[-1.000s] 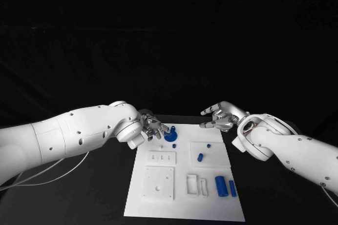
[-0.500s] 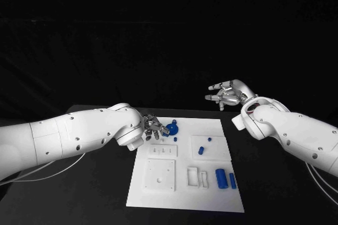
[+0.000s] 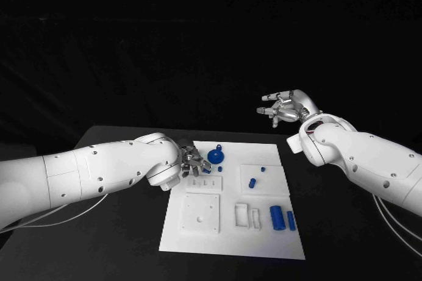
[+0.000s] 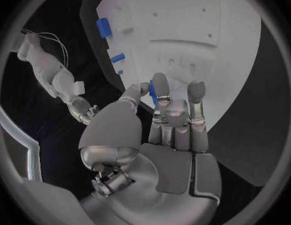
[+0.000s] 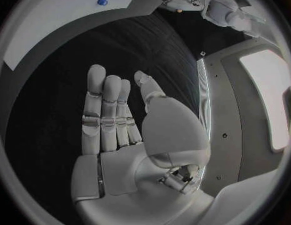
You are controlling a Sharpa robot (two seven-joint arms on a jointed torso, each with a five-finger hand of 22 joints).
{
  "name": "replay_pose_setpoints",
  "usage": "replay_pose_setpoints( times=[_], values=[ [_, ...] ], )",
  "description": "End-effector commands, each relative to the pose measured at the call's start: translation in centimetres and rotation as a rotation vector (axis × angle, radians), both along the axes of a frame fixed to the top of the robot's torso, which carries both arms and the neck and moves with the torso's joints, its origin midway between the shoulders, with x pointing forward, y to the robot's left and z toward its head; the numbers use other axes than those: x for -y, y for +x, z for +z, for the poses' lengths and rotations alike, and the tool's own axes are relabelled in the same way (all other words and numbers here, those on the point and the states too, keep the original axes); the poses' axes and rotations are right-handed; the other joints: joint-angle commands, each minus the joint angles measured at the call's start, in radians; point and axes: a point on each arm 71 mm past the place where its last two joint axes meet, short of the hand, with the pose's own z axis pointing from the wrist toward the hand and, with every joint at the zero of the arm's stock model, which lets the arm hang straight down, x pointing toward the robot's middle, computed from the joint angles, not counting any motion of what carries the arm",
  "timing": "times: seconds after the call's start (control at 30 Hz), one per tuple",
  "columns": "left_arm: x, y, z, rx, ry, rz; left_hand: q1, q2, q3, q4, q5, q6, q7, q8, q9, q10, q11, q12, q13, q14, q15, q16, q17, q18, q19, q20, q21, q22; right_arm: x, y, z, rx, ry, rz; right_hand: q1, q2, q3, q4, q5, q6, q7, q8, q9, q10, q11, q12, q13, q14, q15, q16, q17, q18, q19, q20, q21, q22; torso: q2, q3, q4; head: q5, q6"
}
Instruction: Assemble the parts on the task board
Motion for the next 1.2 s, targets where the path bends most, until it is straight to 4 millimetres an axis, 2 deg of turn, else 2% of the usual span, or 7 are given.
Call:
replay_pose_setpoints(
  times=[0.03,0.2,0.3,0.47,0.7,0.97,1.2],
  values=[
    [0.3,-0.1,-0.3,0.012,0.019,-0.013,0.009,0.006,0.088,-0.087,0.006,0.093,-0.07,0.001,0.24,0.05,-0.008,0.005,-0.001,0.007,-0.002,0.006,0.005,-0.003,0.008,-0.002,-0.008,0.008,0.0,0.1,0.1,0.013,-0.004,-0.007,0.0,0.009,0.001,-0.007,-0.002,0.009,0.006,0.001,0.001,-0.012,-0.001,0.002,-0.003,-0.005,-0.002,0.005,0.0,0.005,0.023,0.005,0.002,0.002,0.0,0.0007,-0.0009,0.001,-0.005],
    [0.3,-0.3,-0.9,-0.006,0.026,-0.022,0.006,0.008,0.087,-0.09,0.005,0.097,-0.071,0.001,0.243,0.05,-0.009,0.012,0.001,0.009,-0.002,0.008,0.016,-0.004,0.017,-0.003,-0.029,0.037,0.2,0.3,0.1,0.008,-0.01,-0.013,0.001,0.011,0.004,-0.014,0.0,0.008,0.006,0.001,0.001,-0.012,-0.001,0.0,-0.01,-0.008,-0.002,0.003,-0.003,0.005,0.02,0.006,-0.001,0.002,0.0,0.0008,0.0,-0.011,-0.01],
    [0.2,-0.4,-1.1,-0.011,0.03,-0.025,0.007,0.009,0.086,-0.09,0.003,0.096,-0.071,0.001,0.246,0.05,-0.009,0.01,0.0,0.01,-0.002,0.006,0.018,-0.005,0.022,-0.002,-0.042,0.051,0.3,0.4,0.1,0.006,-0.011,-0.016,0.005,0.017,0.01,-0.022,-0.006,0.009,0.007,0.001,0.001,-0.012,-0.001,-0.001,-0.014,-0.008,-0.002,0.003,-0.004,0.005,0.021,0.006,-0.003,0.002,0.0,0.0009,0.0001,-0.013,-0.012],
    [0.2,-0.4,-1.4,-0.01,0.044,-0.033,0.008,0.008,0.085,-0.088,0.001,0.095,-0.071,0.001,0.243,0.05,-0.009,0.01,0.001,0.009,0.0,0.005,0.019,-0.007,0.025,-0.001,-0.06,0.071,0.4,0.5,0.0,-0.001,-0.017,-0.019,0.017,0.027,0.03,-0.041,-0.034,0.011,0.009,0.001,0.001,-0.014,-0.001,-0.001,-0.02,-0.009,-0.002,0.002,-0.006,0.005,0.021,0.006,-0.005,0.005,0.0,0.0012,-0.0006,0.005,-0.011],
    [-0.1,-0.6,-2.0,-0.018,0.062,-0.036,0.009,0.007,0.085,-0.087,0.001,0.094,-0.07,0.0,0.242,0.05,-0.008,0.008,0.001,0.007,0.001,0.001,0.015,-0.008,0.026,0.0,-0.068,0.079,0.7,0.6,-0.2,-0.011,-0.023,-0.029,0.013,0.028,0.044,-0.052,-0.044,0.013,0.009,0.001,0.001,-0.014,-0.001,0.0,-0.023,-0.01,-0.002,0.002,-0.007,0.006,0.021,0.006,-0.006,0.008,-0.001,0.0015,-0.0007,0.008,-0.014],
    [-0.2,-0.8,-2.6,-0.022,0.076,-0.041,0.011,0.005,0.083,-0.081,0.001,0.094,-0.07,0.001,0.239,0.05,-0.008,0.009,0.003,0.008,0.001,-0.001,0.015,-0.01,0.037,0.0,-0.094,0.108,0.8,0.7,-0.3,-0.02,-0.03,-0.042,0.006,0.032,0.085,-0.077,-0.072,0.016,0.011,0.001,0.001,-0.017,0.0,0.004,-0.029,-0.012,-0.002,0.003,-0.009,0.007,0.021,0.006,-0.011,0.016,-0.001,0.0003,0.0,0.003,-0.022],
    [-0.3,-0.9,-2.7,-0.02,0.09,-0.05,0.012,0.004,0.084,-0.079,0.001,0.093,-0.07,0.001,0.241,0.05,-0.008,0.009,0.003,0.009,0.001,0.0,0.016,-0.01,0.043,0.0,-0.109,0.127,0.8,0.7,-0.3,-0.024,-0.033,-0.047,0.003,0.033,0.104,-0.084,-0.081,0.017,0.011,0.001,0.001,-0.017,0.0,0.004,-0.031,-0.011,-0.002,0.003,-0.01,0.007,0.021,0.006,-0.013,0.019,-0.001,0.0014,0.0,0.001,-0.025]
  ],
)
